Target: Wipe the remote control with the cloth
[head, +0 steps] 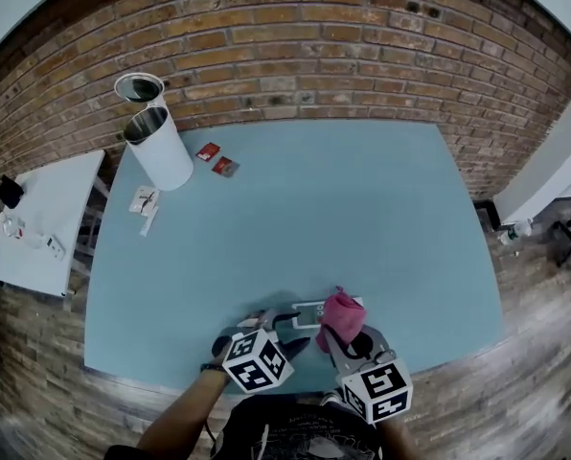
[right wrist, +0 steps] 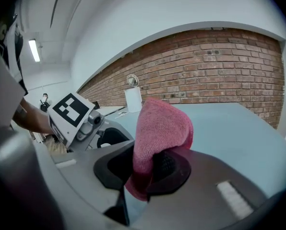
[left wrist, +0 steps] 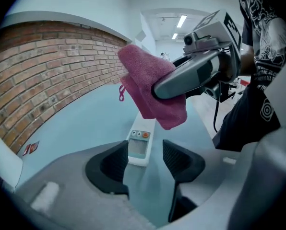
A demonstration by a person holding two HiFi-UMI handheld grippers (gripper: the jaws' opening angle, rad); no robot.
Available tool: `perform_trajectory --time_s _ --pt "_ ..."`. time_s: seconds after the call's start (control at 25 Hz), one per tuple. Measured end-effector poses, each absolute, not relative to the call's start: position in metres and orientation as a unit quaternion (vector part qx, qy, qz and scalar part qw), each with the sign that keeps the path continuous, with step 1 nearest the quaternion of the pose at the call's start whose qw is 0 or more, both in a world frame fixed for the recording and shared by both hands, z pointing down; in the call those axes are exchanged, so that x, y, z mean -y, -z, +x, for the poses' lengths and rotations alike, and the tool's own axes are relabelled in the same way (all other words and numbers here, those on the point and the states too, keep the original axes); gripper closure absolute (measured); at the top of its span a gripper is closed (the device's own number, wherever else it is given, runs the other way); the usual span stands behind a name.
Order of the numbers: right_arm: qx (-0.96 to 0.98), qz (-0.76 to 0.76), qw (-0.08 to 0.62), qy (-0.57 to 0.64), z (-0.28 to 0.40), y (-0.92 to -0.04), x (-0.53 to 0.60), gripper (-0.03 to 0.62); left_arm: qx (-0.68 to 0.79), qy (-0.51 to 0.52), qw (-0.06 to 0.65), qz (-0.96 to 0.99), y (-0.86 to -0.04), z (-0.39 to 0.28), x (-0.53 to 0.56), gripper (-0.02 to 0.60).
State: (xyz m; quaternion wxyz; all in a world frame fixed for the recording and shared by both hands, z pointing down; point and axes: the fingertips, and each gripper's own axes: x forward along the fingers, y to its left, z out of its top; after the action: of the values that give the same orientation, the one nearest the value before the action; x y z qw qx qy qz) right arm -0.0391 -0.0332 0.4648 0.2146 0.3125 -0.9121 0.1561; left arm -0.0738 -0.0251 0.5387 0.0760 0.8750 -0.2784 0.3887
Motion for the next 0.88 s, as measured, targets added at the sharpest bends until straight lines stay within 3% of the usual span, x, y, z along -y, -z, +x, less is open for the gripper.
perform_trajectory --time_s 0.04,0.12,0.52,0.6,0.88 --pt "0.911 0.314 0.219 -0.156 -0.041 -0.465 0.034 0.526 0.269 -0.397 0.073 0.875 -0.542 -0.075 0.029 0.347" --pt "0.908 0.318 0.225 -0.156 -0.044 -0.466 0.035 0.526 0.240 -0.420 0.068 0.872 -0.552 -0.077 0.033 0.285" --pt "0.890 0.341 0.231 -0.193 -0.045 -0.474 0.046 0.526 0.180 -0.435 0.050 0.881 -0.569 -0.070 0.053 0.281" --pt "0.889 0.344 0.228 -0.200 -0.045 -0.475 0.050 0.526 0.174 -0.436 0.049 0.882 -0.570 -0.068 0.054 0.219" --pt "0.887 0.322 0.214 -0.253 -0.063 -0.486 0.059 0.526 0.125 -0.439 0.049 0.888 -0.580 -0.061 0.049 0.221"
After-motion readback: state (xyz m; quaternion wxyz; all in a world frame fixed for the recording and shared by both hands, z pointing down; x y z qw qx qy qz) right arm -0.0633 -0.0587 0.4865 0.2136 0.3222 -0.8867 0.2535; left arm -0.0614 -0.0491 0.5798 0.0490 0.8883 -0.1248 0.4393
